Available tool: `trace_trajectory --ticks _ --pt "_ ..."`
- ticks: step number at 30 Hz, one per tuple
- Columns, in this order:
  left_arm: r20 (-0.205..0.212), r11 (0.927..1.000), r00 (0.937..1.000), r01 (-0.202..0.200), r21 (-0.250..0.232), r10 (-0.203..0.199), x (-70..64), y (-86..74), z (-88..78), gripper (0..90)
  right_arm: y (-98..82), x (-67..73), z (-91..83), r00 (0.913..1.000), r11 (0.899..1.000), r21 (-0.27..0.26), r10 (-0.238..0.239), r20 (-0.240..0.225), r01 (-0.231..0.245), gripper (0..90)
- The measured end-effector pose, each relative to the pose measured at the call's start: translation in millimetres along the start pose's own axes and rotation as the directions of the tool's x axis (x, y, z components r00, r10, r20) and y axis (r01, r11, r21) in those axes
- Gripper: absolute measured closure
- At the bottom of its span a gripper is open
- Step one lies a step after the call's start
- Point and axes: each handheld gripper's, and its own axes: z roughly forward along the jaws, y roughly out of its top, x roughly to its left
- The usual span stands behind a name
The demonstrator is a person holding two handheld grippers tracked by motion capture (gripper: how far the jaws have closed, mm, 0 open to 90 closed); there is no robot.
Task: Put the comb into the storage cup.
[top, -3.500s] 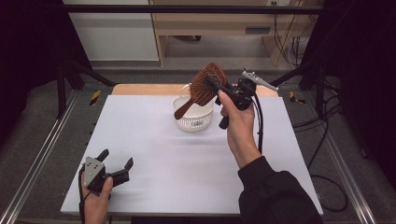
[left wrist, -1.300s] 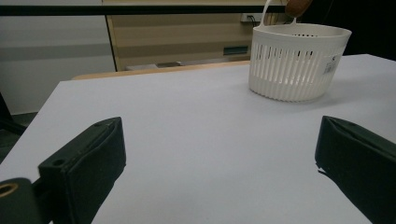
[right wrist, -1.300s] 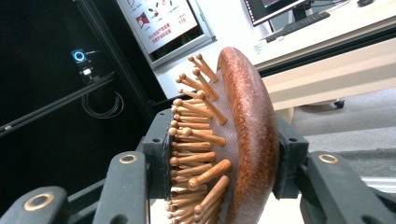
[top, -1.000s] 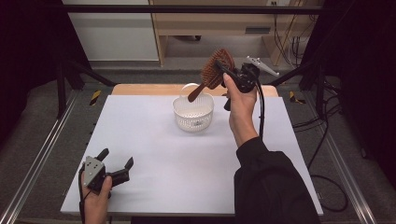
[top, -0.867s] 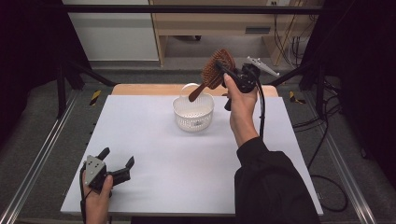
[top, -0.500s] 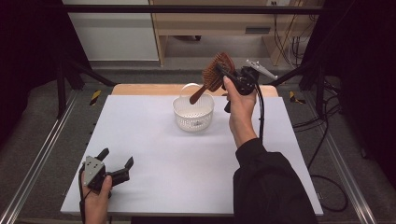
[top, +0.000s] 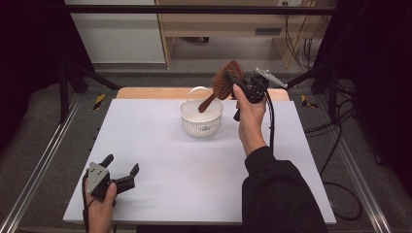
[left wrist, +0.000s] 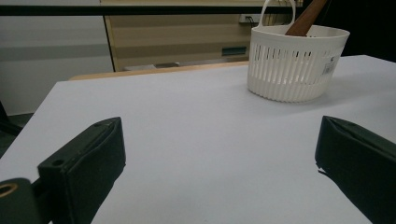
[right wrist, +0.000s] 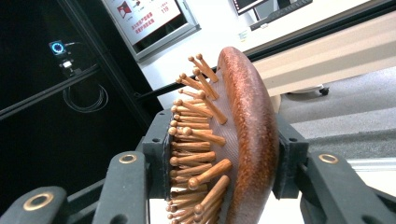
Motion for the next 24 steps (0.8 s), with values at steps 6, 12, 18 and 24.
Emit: trace_trajectory --ticks 6,12,18,24 --pt "-0.001 1.0000 1.0000 0.003 -0.001 -0.003 0.5 -0.1 -0.2 1.7 -5.2 -1.7 1.6 1.0000 1.000 0.006 -0.001 0.007 0.001 51.3" --pt "0.001 1.0000 1.0000 0.001 0.000 -0.001 0.2 -0.1 0.0 1.7 -10.1 -3.4 4.0 0.9999 1.000 0.010 -0.001 0.010 0.001 51.3" --pt "0.004 1.0000 1.0000 0.004 0.000 -0.004 0.0 -0.3 -0.1 1.7 -15.1 -1.4 7.9 1.0000 1.000 0.018 0.002 0.005 -0.002 51.3" --pt "0.009 1.0000 0.9999 0.005 0.001 -0.005 -0.2 -0.4 0.2 1.8 -19.7 0.1 11.5 1.0000 1.000 0.025 0.006 0.001 -0.006 51.3"
